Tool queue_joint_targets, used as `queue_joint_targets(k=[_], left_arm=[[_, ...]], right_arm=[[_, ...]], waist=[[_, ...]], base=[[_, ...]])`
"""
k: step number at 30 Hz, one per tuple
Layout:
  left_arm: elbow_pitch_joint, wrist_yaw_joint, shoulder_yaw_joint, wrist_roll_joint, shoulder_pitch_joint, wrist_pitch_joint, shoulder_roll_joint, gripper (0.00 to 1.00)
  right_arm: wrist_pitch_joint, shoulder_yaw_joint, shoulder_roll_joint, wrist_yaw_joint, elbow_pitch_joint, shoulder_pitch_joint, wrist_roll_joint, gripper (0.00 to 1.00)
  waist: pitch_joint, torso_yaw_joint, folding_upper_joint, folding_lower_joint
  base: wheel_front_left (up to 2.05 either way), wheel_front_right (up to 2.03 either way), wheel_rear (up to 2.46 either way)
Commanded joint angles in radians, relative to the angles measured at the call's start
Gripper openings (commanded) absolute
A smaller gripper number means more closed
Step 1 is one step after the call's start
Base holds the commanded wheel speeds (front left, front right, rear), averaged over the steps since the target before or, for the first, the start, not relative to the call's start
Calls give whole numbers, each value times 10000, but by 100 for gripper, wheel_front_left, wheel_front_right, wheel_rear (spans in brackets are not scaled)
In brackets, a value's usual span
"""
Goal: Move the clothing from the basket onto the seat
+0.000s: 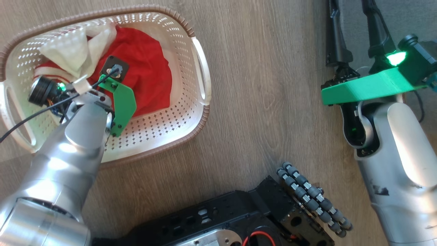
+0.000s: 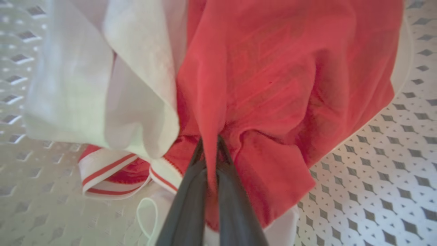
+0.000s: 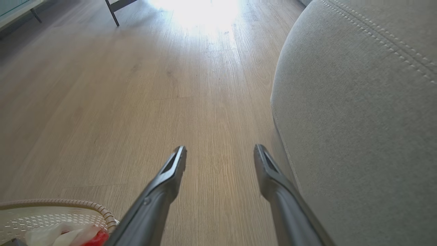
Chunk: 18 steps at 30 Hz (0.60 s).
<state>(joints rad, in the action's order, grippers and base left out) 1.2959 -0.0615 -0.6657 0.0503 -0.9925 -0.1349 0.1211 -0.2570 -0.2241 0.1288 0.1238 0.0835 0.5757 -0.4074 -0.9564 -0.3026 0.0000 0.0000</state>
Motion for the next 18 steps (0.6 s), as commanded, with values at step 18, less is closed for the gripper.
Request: queue_joint_targets(k=[18], left_arm=[[-53,573,1204,1727,1344,2861,-262,0]], right_arm=[[-48,-117,186,69,129,-523,24,100]], waist=[[2662,729,0,0]], base=[[0,0,0]])
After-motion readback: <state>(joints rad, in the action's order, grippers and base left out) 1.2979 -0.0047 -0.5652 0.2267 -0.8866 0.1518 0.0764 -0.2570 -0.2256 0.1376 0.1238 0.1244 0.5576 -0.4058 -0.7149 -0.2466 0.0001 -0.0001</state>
